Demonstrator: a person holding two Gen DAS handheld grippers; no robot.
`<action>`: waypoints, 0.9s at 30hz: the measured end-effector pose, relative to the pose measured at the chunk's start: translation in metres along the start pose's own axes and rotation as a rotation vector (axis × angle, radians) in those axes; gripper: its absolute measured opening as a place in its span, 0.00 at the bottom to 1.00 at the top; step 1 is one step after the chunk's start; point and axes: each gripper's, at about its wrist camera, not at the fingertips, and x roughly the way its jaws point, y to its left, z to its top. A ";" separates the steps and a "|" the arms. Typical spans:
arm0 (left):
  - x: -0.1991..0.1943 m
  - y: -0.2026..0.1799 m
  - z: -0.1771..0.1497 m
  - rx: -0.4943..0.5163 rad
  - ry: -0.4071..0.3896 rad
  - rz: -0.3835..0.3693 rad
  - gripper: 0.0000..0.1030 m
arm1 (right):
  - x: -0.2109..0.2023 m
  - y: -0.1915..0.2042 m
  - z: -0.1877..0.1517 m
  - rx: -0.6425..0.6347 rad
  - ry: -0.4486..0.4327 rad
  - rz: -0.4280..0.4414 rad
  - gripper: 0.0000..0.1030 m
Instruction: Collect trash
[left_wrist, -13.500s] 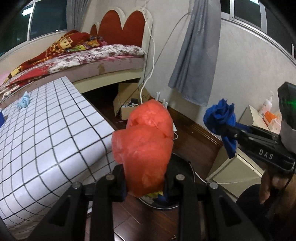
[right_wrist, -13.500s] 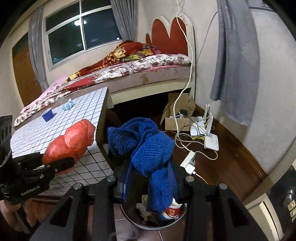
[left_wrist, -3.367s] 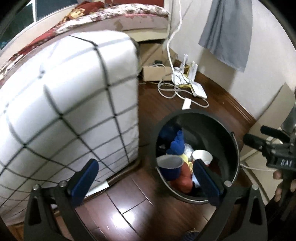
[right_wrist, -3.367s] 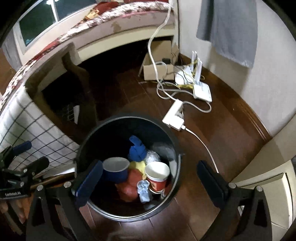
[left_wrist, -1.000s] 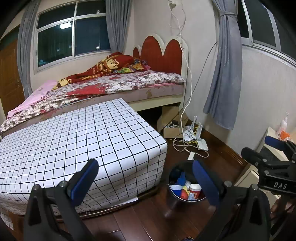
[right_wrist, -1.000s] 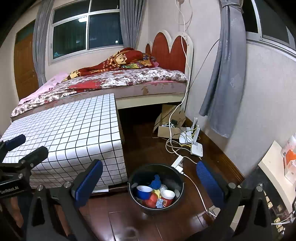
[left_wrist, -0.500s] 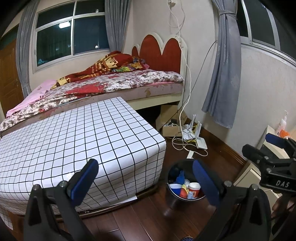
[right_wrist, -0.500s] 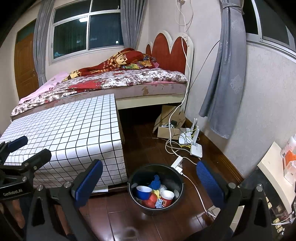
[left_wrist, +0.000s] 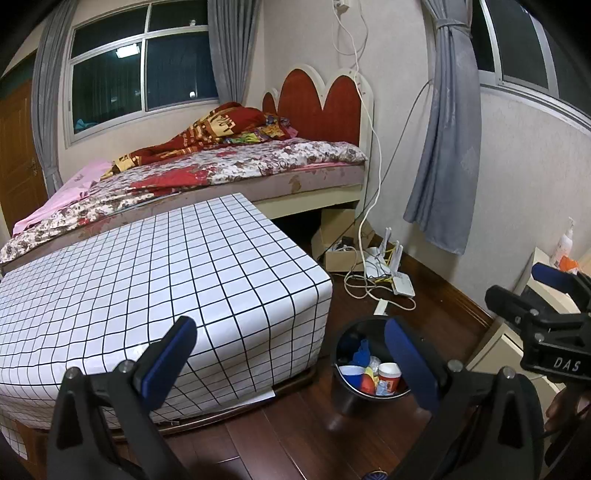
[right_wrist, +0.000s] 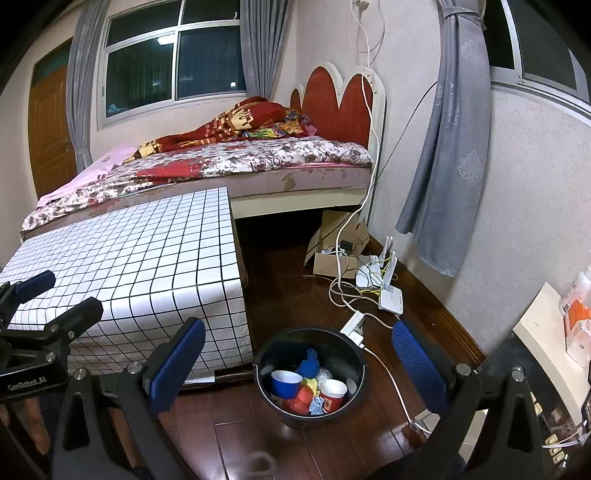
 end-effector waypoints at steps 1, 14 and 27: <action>0.000 0.000 0.000 0.000 0.001 0.000 0.99 | 0.000 0.001 0.000 -0.001 0.001 0.001 0.99; 0.001 0.000 -0.002 0.002 0.006 -0.010 0.99 | -0.001 -0.002 0.000 -0.001 0.004 0.006 0.99; 0.001 0.001 -0.001 0.009 0.007 -0.018 0.99 | 0.000 -0.002 0.000 -0.002 0.004 0.005 0.99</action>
